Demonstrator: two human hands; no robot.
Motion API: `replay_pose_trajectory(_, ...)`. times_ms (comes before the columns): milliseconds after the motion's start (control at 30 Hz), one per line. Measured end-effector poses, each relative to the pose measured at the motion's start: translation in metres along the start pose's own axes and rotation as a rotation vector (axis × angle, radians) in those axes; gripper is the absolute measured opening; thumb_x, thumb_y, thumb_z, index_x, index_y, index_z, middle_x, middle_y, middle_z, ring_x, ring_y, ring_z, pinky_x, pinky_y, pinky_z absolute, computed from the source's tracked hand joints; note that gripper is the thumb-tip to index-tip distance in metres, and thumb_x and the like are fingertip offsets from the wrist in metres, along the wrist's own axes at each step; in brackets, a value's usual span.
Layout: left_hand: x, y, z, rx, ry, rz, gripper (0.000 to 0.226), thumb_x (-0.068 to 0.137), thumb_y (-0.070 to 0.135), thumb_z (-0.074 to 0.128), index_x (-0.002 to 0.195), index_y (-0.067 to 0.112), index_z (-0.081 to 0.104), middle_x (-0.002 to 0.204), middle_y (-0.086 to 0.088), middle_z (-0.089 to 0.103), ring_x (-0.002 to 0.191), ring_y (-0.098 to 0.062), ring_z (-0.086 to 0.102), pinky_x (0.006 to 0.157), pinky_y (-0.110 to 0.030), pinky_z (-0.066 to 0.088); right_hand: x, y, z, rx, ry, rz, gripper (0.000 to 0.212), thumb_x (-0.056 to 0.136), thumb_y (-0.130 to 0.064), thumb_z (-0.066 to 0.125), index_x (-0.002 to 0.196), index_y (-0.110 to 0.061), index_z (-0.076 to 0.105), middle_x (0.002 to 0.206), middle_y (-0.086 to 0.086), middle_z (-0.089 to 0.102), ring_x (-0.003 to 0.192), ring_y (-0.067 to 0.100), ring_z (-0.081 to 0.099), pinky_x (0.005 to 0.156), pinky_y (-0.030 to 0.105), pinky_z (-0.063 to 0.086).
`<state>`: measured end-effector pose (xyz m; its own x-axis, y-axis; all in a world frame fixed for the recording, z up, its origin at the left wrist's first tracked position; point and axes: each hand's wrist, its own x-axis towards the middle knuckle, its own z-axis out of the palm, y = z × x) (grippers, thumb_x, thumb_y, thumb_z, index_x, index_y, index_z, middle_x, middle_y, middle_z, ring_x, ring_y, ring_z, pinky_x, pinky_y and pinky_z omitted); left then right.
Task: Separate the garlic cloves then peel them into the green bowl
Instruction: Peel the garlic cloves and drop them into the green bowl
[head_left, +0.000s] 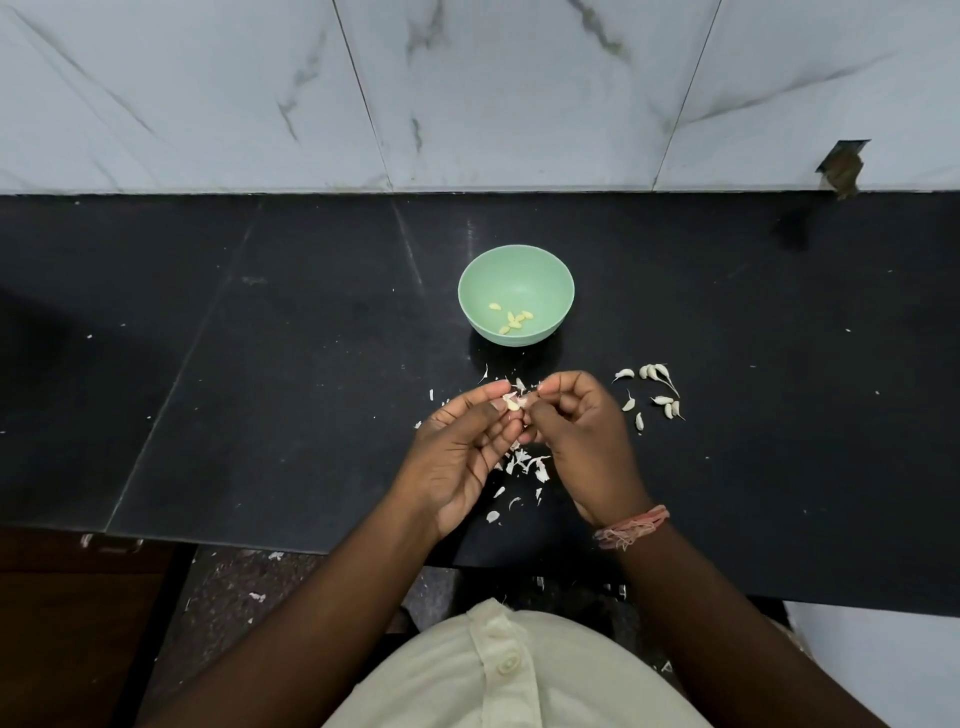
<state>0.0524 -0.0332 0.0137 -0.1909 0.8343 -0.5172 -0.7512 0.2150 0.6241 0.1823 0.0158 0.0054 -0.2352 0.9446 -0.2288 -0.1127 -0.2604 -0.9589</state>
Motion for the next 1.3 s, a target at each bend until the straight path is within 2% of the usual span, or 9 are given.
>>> replay_pose_trajectory(100, 0.0008, 0.0014, -0.0020, -0.016, 0.005, 0.017, 0.026, 0.092, -0.002, 0.063, 0.117, -0.001, 0.069, 0.102, -0.019, 0.073, 0.089, -0.020, 0.071, 0.082, -0.026, 0.061, -0.0011, -0.0043, -0.0029, 0.018, -0.036, -0.008, 0.016, 0.099, 0.009, 0.051, 0.104, -0.002, 0.061, 0.095, 0.017, 0.072, 0.079, 0.019, 0.069, 0.069, 0.031, 0.060)
replay_pose_trajectory(267, 0.0015, -0.0008, -0.0035, -0.009, 0.015, 0.048, 0.025, 0.091, -0.005, 0.063, 0.115, -0.001, 0.069, 0.103, -0.020, 0.074, 0.091, -0.022, 0.073, 0.081, -0.025, 0.061, -0.0014, -0.0072, -0.0036, -0.087, -0.052, -0.023, 0.031, 0.089, 0.003, 0.073, 0.116, -0.004, 0.061, 0.098, 0.015, 0.073, 0.081, 0.015, 0.072, 0.071, 0.030, 0.062)
replay_pose_trajectory(367, 0.0010, -0.0021, -0.0031, 0.029, 0.000, 0.084, 0.025, 0.089, -0.005, 0.064, 0.113, -0.001, 0.068, 0.100, -0.018, 0.074, 0.089, -0.020, 0.074, 0.080, -0.024, 0.060, -0.0004, -0.0057, -0.0036, -0.083, -0.060, -0.001, 0.037, 0.087, 0.006, 0.075, 0.119, -0.007, 0.062, 0.094, 0.012, 0.075, 0.079, 0.016, 0.072, 0.071, 0.031, 0.063)
replay_pose_trajectory(633, 0.0011, -0.0047, -0.0020, 0.155, -0.009, 0.167, 0.028, 0.082, -0.003, 0.069, 0.110, 0.000, 0.070, 0.098, -0.014, 0.075, 0.094, -0.020, 0.073, 0.082, -0.024, 0.059, 0.0014, -0.0051, -0.0034, -0.107, -0.034, -0.020, 0.039, 0.085, 0.011, 0.073, 0.118, -0.006, 0.061, 0.086, 0.011, 0.074, 0.075, 0.019, 0.071, 0.076, 0.040, 0.063)
replay_pose_trajectory(833, 0.0010, -0.0051, 0.0025, 0.191, 0.080, 0.170, 0.017, 0.085, -0.010, 0.068, 0.099, -0.001, 0.071, 0.082, -0.010, 0.074, 0.079, -0.017, 0.074, 0.070, -0.021, 0.059, 0.0029, -0.0054, -0.0028, -0.276, -0.060, -0.081, 0.029, 0.083, 0.005, 0.072, 0.102, -0.017, 0.067, 0.080, 0.008, 0.075, 0.076, 0.030, 0.074, 0.080, 0.054, 0.061)
replay_pose_trajectory(1000, 0.0023, -0.0053, -0.0018, 0.149, 0.065, 0.124, 0.018, 0.086, -0.009, 0.067, 0.103, -0.003, 0.071, 0.090, -0.016, 0.075, 0.085, -0.023, 0.074, 0.075, -0.025, 0.061, 0.0061, -0.0053, -0.0020, -0.138, -0.025, 0.032, 0.025, 0.084, 0.014, 0.066, 0.103, -0.002, 0.060, 0.080, 0.014, 0.073, 0.063, 0.027, 0.066, 0.070, 0.043, 0.058)
replay_pose_trajectory(1100, 0.0026, -0.0073, -0.0037, 0.104, 0.054, 0.115, 0.022, 0.088, -0.009, 0.064, 0.108, -0.003, 0.069, 0.099, -0.018, 0.075, 0.092, -0.022, 0.074, 0.080, -0.026, 0.061, 0.0053, -0.0026, 0.0002, -0.077, 0.003, 0.084, 0.025, 0.087, 0.013, 0.063, 0.105, -0.003, 0.057, 0.083, 0.016, 0.071, 0.060, 0.023, 0.064, 0.066, 0.037, 0.055)
replay_pose_trajectory(1233, 0.0041, -0.0061, -0.0063, 0.004, 0.069, 0.079, 0.023, 0.091, -0.011, 0.058, 0.110, -0.004, 0.068, 0.103, -0.019, 0.075, 0.092, -0.022, 0.075, 0.079, -0.026, 0.062, 0.0044, -0.0002, 0.0012, -0.034, 0.032, 0.083, 0.020, 0.090, 0.008, 0.068, 0.106, -0.003, 0.063, 0.083, 0.011, 0.075, 0.064, 0.019, 0.069, 0.067, 0.035, 0.061)
replay_pose_trajectory(1300, 0.0043, -0.0061, -0.0069, -0.045, 0.088, 0.061, 0.023, 0.092, -0.012, 0.057, 0.110, -0.003, 0.069, 0.102, -0.019, 0.075, 0.090, -0.022, 0.075, 0.076, -0.026, 0.062, 0.0050, 0.0005, -0.0005, -0.117, 0.061, 0.049, 0.014, 0.093, 0.006, 0.064, 0.101, -0.004, 0.068, 0.084, 0.011, 0.076, 0.071, 0.020, 0.072, 0.066, 0.034, 0.063)
